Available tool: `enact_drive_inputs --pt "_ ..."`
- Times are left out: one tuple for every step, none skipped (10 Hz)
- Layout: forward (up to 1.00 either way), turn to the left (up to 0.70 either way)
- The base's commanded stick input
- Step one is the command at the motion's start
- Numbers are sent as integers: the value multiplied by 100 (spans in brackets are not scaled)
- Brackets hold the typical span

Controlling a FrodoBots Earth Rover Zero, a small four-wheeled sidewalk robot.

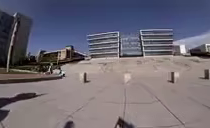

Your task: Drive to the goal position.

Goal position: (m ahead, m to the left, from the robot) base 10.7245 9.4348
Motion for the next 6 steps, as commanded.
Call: enact_drive_inputs --pt "100 0" --pt "100 0" --pt "100 0" --pt "100 0" --pt "100 0" --pt "100 0"
